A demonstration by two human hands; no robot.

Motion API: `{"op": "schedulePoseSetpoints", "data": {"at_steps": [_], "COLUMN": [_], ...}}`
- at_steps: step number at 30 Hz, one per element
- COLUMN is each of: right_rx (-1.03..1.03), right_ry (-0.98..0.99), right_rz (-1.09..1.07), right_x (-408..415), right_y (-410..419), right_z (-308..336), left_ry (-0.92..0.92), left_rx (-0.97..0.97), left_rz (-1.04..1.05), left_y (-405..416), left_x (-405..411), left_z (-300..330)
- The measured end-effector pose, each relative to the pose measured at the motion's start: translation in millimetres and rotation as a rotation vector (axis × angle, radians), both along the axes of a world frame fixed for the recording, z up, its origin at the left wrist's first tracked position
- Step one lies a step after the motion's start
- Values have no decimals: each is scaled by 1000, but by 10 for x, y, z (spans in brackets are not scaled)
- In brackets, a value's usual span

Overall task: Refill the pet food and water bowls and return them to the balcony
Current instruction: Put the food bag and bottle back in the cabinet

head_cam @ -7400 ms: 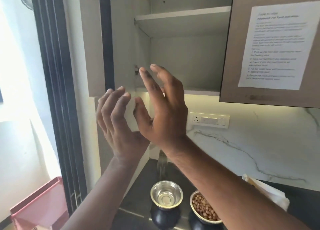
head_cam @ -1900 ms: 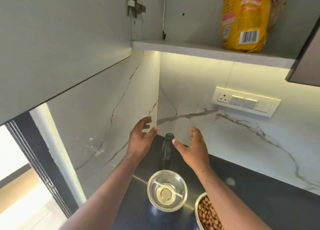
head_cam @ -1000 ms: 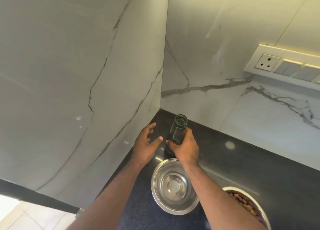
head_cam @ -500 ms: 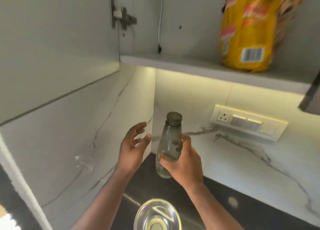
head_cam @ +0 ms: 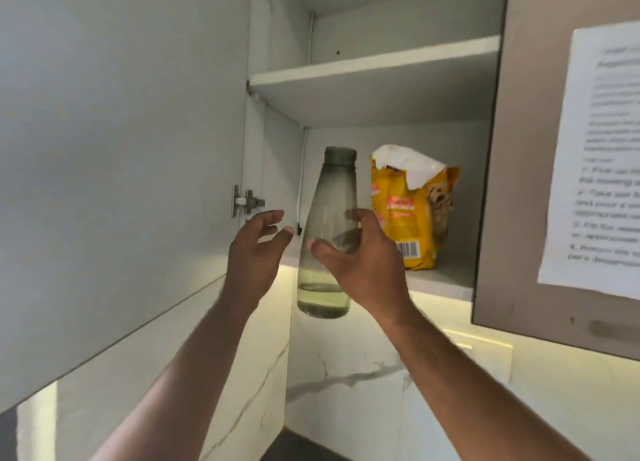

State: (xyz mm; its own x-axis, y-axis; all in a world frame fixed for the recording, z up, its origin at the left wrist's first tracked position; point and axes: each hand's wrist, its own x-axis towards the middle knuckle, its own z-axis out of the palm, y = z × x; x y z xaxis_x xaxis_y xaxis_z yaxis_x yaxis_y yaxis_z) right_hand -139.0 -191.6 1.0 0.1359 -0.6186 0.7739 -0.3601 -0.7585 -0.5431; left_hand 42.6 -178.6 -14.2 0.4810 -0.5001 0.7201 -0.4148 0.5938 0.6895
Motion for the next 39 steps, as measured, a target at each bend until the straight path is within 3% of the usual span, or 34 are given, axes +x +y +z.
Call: {"op": "schedulePoseSetpoints", "data": {"at_steps": [8,14,20,30,39], "right_rx": [24,108,177,224,177], "right_ry": [12,155,176,238,155], "right_rz": [-121,-209,-216,-320,-311], "right_x": [339,705,980,1006,726], "right_y": [-663,-1245,-1572,-1551,-922], "right_z": [779,808,767,687,590], "left_ry": [-10,-79,-143,-166,-144], "left_rx": [32,84,112,165,27], "left_rz": [28,112,142,119,148], "left_y": [-522,-868,-1015,-1051,-565], "left_x": [212,423,561,574,296], "left_z": [267,242,253,244,330]}}
